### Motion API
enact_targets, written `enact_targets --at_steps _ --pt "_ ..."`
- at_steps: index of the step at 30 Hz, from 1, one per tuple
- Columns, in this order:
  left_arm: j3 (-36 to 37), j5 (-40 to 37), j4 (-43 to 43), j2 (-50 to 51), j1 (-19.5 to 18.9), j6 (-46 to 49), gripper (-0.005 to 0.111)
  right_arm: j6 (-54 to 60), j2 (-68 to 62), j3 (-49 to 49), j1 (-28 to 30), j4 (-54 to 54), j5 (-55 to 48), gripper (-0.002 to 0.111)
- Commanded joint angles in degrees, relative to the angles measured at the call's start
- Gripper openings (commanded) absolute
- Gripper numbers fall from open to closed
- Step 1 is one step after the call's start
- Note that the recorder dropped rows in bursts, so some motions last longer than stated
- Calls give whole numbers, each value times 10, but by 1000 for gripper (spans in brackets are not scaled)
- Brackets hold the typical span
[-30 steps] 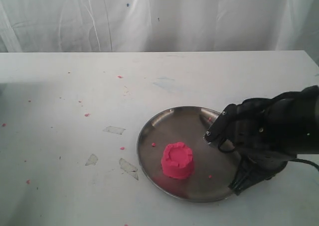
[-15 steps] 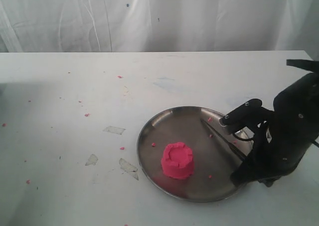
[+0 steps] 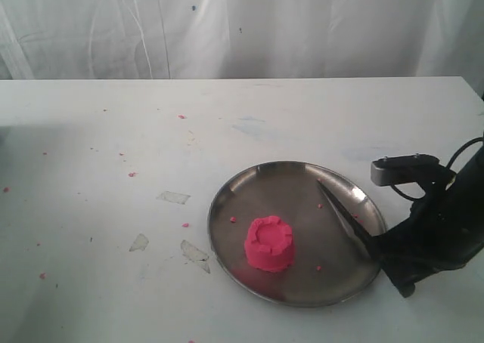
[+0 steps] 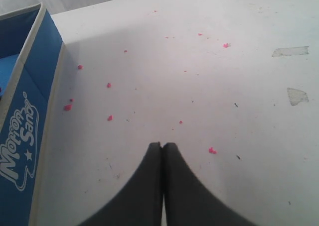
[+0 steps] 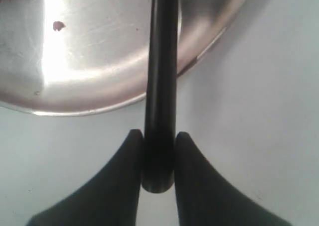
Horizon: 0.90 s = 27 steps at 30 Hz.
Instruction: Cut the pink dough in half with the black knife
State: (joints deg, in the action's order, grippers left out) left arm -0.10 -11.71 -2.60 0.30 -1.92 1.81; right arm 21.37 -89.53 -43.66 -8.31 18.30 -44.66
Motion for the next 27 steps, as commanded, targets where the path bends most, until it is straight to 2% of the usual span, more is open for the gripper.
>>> enact_targets --at_steps 1,5,9,11,18,21,27 --pt "1 2 2 -3 0 -3 0 23 -13 -3 9 14 -11 0" --pt "1 2 2 -3 0 -3 0 24 -17 -3 9 14 2 0" --pt "1 2 2 -3 0 -3 0 24 -40 -3 9 13 2 15" --pt "1 2 2 -3 0 -3 0 24 -43 -3 9 13 15 18" --pt "1 2 2 -3 0 -3 0 24 -43 -3 9 12 25 15" --pt "1 2 2 -3 0 -3 0 24 -41 -10 9 10 26 0" --pt "1 2 2 -3 0 -3 0 17 0 -16 9 10 23 0"
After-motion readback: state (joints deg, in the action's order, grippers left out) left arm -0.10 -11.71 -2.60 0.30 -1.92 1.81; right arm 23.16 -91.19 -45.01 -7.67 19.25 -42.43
